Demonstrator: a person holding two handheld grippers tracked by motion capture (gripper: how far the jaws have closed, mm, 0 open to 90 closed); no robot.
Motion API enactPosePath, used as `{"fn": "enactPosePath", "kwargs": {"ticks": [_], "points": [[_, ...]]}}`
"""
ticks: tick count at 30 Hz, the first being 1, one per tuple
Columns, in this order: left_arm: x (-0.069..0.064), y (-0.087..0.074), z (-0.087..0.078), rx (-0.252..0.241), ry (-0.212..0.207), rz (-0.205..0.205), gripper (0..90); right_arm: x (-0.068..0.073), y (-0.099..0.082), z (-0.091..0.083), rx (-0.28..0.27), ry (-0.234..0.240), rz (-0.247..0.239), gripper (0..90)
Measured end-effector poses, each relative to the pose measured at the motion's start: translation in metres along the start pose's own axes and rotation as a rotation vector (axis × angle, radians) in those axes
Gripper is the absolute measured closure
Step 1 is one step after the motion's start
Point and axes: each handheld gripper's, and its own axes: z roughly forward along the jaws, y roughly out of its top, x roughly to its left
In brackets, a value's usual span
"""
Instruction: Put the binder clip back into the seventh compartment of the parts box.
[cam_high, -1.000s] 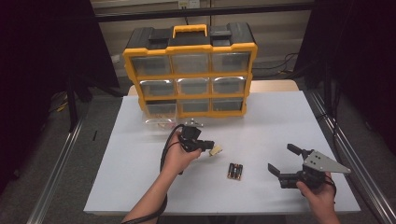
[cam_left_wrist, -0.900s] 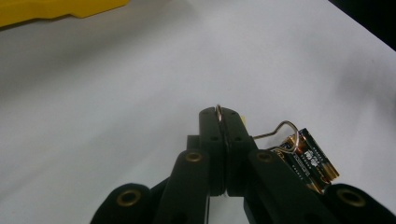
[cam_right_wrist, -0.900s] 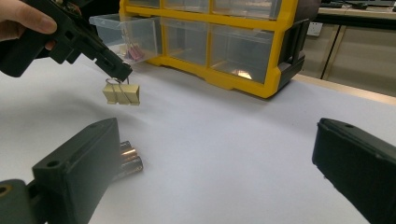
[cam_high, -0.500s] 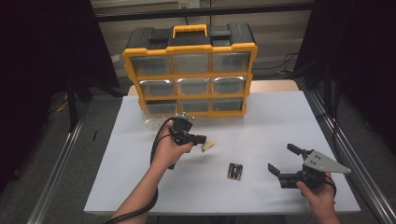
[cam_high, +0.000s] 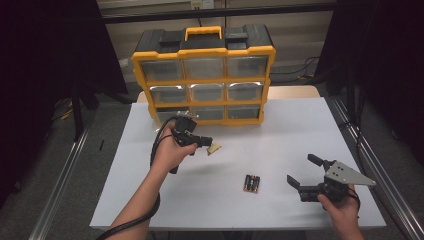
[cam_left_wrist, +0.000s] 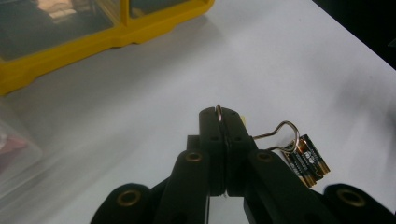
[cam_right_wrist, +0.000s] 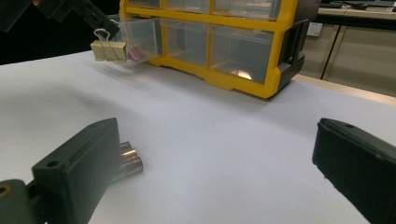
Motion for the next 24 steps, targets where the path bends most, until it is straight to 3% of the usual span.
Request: {"fn": "enactPosePath", "kwargs": {"ticks": [16,21,24], "points": [[0.017,0.015,-0.023,-0.036,0.059,-0.014,89.5,0.000,0.000,0.000,0.001,-0.001,-0.001,0.7],[0.022,0.019,-0.027,-0.051,0.078,-0.035,89.5,0.000,0.000,0.000,0.001,-0.001,0.000,0.7],[0.026,0.022,-0.030,-0.037,0.087,-0.024,89.5,0.000,0.000,-0.001,0.002,-0.002,0.002,0.7]]}}
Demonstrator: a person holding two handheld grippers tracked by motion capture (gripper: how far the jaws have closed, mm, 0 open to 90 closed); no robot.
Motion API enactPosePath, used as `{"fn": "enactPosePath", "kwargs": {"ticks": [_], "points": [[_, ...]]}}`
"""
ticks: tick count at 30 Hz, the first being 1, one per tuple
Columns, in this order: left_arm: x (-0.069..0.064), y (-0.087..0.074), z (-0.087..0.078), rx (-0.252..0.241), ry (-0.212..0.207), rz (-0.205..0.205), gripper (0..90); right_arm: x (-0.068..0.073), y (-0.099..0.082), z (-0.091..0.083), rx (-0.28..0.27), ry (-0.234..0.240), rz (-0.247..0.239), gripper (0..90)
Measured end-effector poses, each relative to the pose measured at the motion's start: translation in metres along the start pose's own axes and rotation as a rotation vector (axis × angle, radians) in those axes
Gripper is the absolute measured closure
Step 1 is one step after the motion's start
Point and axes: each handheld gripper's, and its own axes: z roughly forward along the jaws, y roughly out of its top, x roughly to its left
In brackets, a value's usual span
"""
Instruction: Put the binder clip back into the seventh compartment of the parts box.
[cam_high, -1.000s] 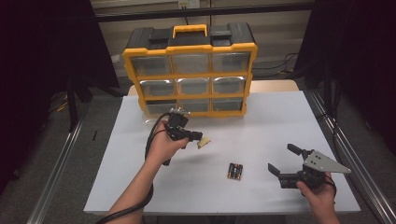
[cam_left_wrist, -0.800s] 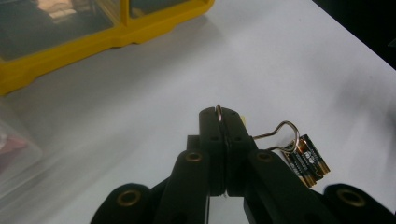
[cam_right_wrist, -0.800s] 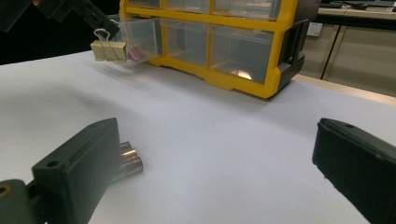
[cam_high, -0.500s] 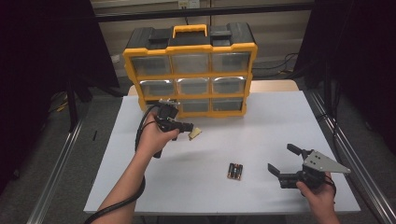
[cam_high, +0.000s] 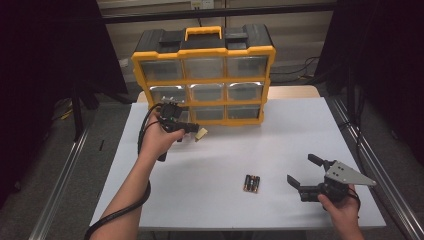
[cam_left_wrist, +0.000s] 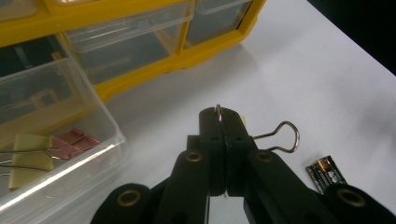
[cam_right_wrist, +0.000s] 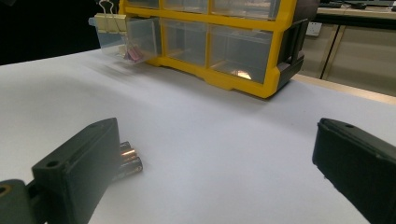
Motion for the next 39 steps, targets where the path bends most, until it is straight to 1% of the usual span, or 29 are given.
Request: {"fn": "enactPosePath", "kwargs": {"ticks": [3,4,5,6,7,8,9,10,11,15,16,18,19,20,21,23,24,25,26,27,28,29,30,31,32,38,39], "points": [[0.003,0.004,-0.003,-0.004,0.012,0.001,89.5,0.000,0.000,0.000,0.000,0.000,0.001,0.7],[0.003,0.005,-0.004,-0.010,0.014,-0.008,89.5,0.000,0.000,0.000,0.001,0.000,0.001,0.7],[0.004,0.006,-0.006,-0.004,0.020,0.000,89.5,0.000,0.000,0.000,0.000,-0.003,-0.001,0.7],[0.004,0.008,-0.007,-0.016,0.029,-0.012,89.5,0.000,0.000,0.000,0.001,-0.003,0.002,0.7],[0.005,0.009,-0.008,-0.016,0.035,-0.011,89.5,-0.001,0.000,0.000,0.000,-0.004,0.001,0.7],[0.005,0.010,-0.009,-0.023,0.039,-0.019,89.5,-0.001,0.000,0.000,-0.001,-0.003,0.000,0.7],[0.007,0.011,-0.011,-0.012,0.040,-0.001,89.5,-0.001,0.000,0.000,-0.001,-0.003,-0.001,0.7],[0.007,0.011,-0.012,-0.019,0.043,-0.012,89.5,-0.001,0.000,0.000,-0.001,-0.003,-0.001,0.7],[0.009,0.012,-0.013,-0.011,0.046,-0.007,89.5,-0.001,0.000,0.000,-0.001,-0.003,-0.002,0.7],[0.014,0.015,-0.018,-0.014,0.059,-0.018,89.5,0.000,0.000,0.000,-0.003,0.000,-0.002,0.7],[0.015,0.015,-0.020,-0.005,0.071,-0.013,89.5,-0.001,0.000,0.000,-0.004,0.000,-0.003,0.7],[0.016,0.017,-0.022,-0.027,0.081,-0.038,89.5,-0.001,0.000,0.000,-0.001,-0.003,-0.001,0.7],[0.019,0.018,-0.025,-0.012,0.080,-0.019,89.5,0.000,0.000,0.000,0.000,-0.002,-0.001,0.7],[0.020,0.018,-0.026,-0.014,0.091,-0.020,89.5,0.000,0.000,0.000,0.000,-0.001,-0.001,0.7],[0.021,0.018,-0.027,-0.018,0.090,-0.026,89.5,0.000,0.000,0.000,0.001,0.000,-0.001,0.7],[0.023,0.019,-0.028,-0.020,0.100,-0.025,89.5,0.000,0.000,0.001,0.000,0.001,-0.004,0.7],[0.024,0.019,-0.028,-0.032,0.105,-0.046,89.5,0.000,0.000,0.001,0.001,0.001,-0.003,0.7],[0.027,0.019,-0.030,-0.017,0.109,-0.031,89.5,0.000,0.000,0.001,0.001,0.001,-0.003,0.7],[0.028,0.019,-0.030,-0.022,0.109,-0.043,89.5,0.000,0.000,0.000,0.000,0.000,-0.003,0.7],[0.030,0.019,-0.031,-0.019,0.115,-0.038,89.5,0.000,0.000,0.000,-0.002,0.002,-0.002,0.7],[0.031,0.019,-0.032,-0.018,0.120,-0.044,89.5,0.000,0.000,0.000,-0.001,0.003,-0.002,0.7],[0.033,0.019,-0.033,-0.027,0.124,-0.047,89.5,0.000,0.000,0.000,0.001,0.000,-0.001,0.7],[0.033,0.019,-0.033,-0.041,0.125,-0.070,89.5,0.000,0.000,0.000,0.001,0.000,0.000,0.7],[0.035,0.019,-0.034,-0.033,0.126,-0.059,89.5,0.000,0.000,0.000,0.001,0.000,-0.001,0.7],[0.036,0.018,-0.034,-0.039,0.131,-0.059,89.5,0.000,0.000,0.000,0.001,0.000,-0.001,0.7],[0.043,0.017,-0.033,-0.036,0.155,-0.069,89.5,0.000,0.000,0.000,0.000,0.001,-0.003,0.7],[0.044,0.016,-0.031,-0.046,0.163,-0.070,89.5,0.000,0.000,0.000,-0.001,0.002,-0.002,0.7]]}}
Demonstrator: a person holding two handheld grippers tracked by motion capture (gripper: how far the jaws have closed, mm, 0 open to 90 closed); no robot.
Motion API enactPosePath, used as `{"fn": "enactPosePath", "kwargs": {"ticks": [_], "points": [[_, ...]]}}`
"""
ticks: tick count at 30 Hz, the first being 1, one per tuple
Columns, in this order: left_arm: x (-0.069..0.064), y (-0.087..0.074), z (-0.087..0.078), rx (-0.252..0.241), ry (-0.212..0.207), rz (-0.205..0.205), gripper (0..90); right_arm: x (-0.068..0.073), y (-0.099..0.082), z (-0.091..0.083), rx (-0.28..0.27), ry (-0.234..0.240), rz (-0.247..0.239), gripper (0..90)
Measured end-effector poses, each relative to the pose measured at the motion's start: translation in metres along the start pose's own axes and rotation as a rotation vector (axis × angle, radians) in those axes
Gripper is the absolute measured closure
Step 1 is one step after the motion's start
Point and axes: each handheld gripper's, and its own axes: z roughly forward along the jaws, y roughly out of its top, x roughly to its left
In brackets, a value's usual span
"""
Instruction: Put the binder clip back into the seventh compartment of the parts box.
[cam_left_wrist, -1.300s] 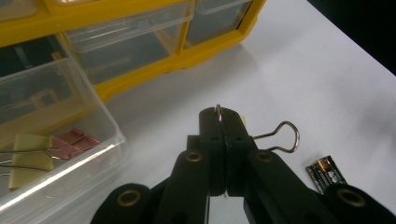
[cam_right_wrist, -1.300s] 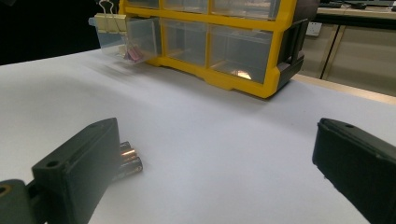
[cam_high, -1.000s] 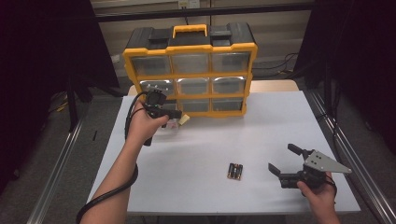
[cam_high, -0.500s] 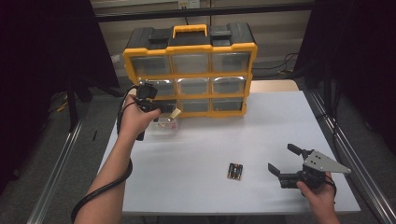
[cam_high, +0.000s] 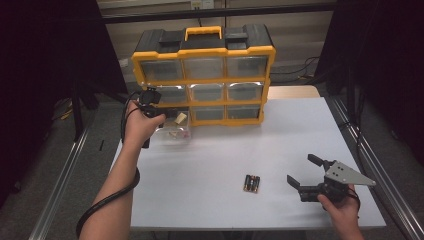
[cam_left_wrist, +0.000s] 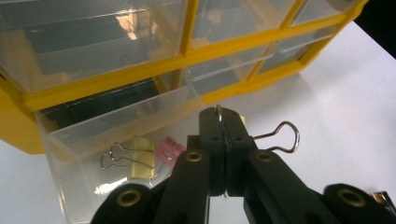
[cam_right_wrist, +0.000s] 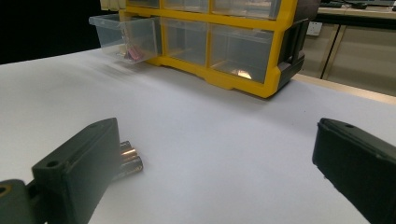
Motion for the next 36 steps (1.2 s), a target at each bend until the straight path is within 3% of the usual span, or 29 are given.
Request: {"fn": "enactPosePath", "kwargs": {"ticks": [3,18,21,23,31,35,36], "points": [[0.002,0.000,0.002,-0.007,0.010,-0.016,89.5,0.000,0.000,0.000,0.001,-0.002,-0.001,0.7],[0.015,-0.003,0.017,-0.025,0.052,-0.014,88.9,-0.001,-0.001,0.000,0.002,0.000,0.005,0.7],[0.017,-0.005,0.020,-0.064,0.058,-0.013,81.6,-0.001,-0.001,0.000,0.002,0.001,0.004,0.7],[0.017,-0.006,0.021,-0.061,0.063,-0.007,78.3,-0.001,-0.001,0.000,0.003,0.002,0.003,0.7],[0.011,-0.017,0.017,-0.097,0.023,-0.027,73.6,0.000,0.000,0.000,0.003,0.001,0.002,0.7],[0.005,-0.022,0.015,-0.117,0.003,-0.026,73.7,0.000,0.000,0.000,0.002,-0.001,0.007,0.7],[0.004,-0.023,0.014,-0.112,0.004,-0.008,73.7,0.000,0.000,0.000,0.001,-0.001,0.006,0.7]]}}
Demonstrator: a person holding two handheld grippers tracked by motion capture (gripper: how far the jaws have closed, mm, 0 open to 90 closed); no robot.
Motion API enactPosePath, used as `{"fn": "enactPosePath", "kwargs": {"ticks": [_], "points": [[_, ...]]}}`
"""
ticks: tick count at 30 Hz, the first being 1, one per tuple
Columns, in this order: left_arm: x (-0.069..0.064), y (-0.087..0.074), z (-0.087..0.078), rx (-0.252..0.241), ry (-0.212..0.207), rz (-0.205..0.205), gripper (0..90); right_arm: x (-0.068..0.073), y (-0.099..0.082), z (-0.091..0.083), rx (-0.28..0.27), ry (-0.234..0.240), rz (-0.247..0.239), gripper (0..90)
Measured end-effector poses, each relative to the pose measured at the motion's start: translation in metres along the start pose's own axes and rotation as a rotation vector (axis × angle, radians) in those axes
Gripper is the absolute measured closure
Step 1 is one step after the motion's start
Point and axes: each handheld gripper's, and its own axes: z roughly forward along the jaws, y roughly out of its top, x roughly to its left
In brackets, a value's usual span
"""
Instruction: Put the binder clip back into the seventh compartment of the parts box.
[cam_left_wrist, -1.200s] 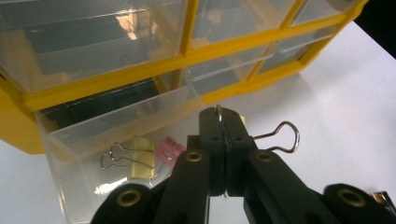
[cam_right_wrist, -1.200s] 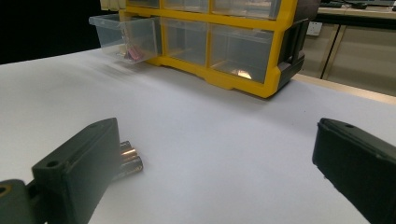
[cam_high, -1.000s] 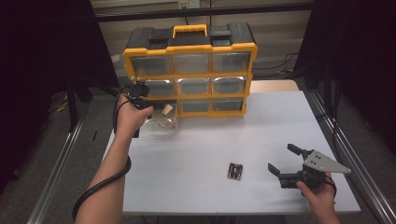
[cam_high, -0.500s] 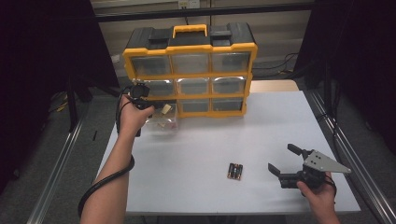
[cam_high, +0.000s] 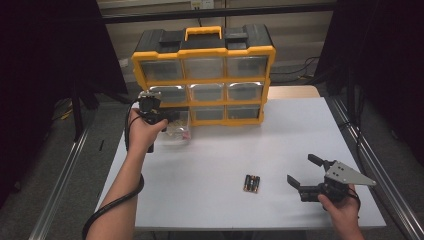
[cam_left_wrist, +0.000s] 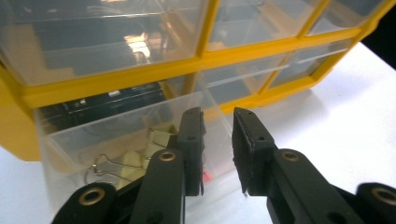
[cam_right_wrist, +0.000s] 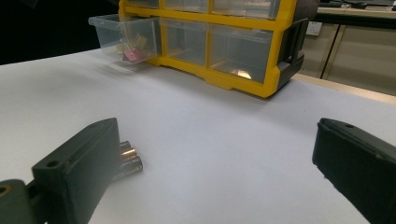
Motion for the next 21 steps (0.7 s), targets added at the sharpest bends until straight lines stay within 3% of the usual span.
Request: {"fn": "enactPosePath", "kwargs": {"ticks": [1,9,18,21], "points": [[-0.003,-0.002,0.000,-0.021,-0.005,-0.021,74.5,0.000,0.000,0.000,0.001,0.001,0.000,0.7],[-0.014,-0.014,-0.004,-0.041,-0.035,0.013,79.0,0.000,0.000,-0.001,-0.003,-0.003,0.002,0.7],[-0.023,-0.030,-0.002,-0.057,-0.010,0.016,85.6,0.000,0.000,0.000,-0.001,-0.002,-0.002,0.7],[-0.025,-0.035,-0.001,-0.061,-0.021,0.014,86.0,0.000,0.001,0.000,-0.002,-0.002,-0.001,0.7]]}}
